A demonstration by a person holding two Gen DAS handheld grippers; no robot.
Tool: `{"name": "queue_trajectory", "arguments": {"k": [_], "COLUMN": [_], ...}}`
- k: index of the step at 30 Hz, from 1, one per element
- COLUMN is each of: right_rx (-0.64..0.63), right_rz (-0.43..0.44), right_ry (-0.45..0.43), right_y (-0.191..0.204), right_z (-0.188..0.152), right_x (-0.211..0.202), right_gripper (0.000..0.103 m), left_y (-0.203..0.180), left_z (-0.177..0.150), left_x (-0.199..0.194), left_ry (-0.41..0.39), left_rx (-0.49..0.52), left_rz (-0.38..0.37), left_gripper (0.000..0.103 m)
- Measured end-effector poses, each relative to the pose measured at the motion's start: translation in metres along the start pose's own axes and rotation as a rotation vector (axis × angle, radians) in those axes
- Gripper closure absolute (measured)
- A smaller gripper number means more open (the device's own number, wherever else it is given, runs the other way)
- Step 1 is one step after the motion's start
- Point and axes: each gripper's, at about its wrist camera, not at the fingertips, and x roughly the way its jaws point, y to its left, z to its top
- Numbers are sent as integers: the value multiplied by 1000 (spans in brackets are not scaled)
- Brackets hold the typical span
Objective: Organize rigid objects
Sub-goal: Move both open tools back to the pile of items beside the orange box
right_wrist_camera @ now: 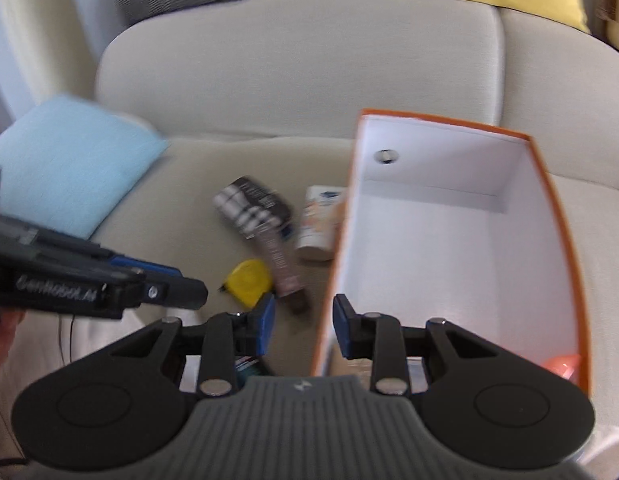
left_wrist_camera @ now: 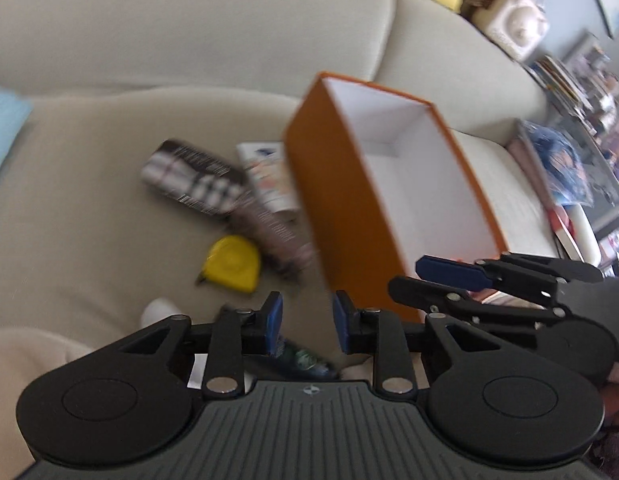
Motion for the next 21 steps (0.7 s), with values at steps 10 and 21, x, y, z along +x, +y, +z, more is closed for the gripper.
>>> {"name": "queue_trajectory", "arguments": {"k": [10, 21], "right_rx": [-172, -296], "right_rz": [52, -23], "right_ry": [64, 134], "right_y": [44, 52], "right_z": [-10, -12], "right_x": [31, 73], "right_gripper": [83, 84], "left_y": [38, 55], "left_z": [-18, -31], "left_x": [31, 85], "left_ry": [118, 166], "left_rx": [-131, -337], "left_rz": [-19, 22], "left_gripper": [73, 74]}}
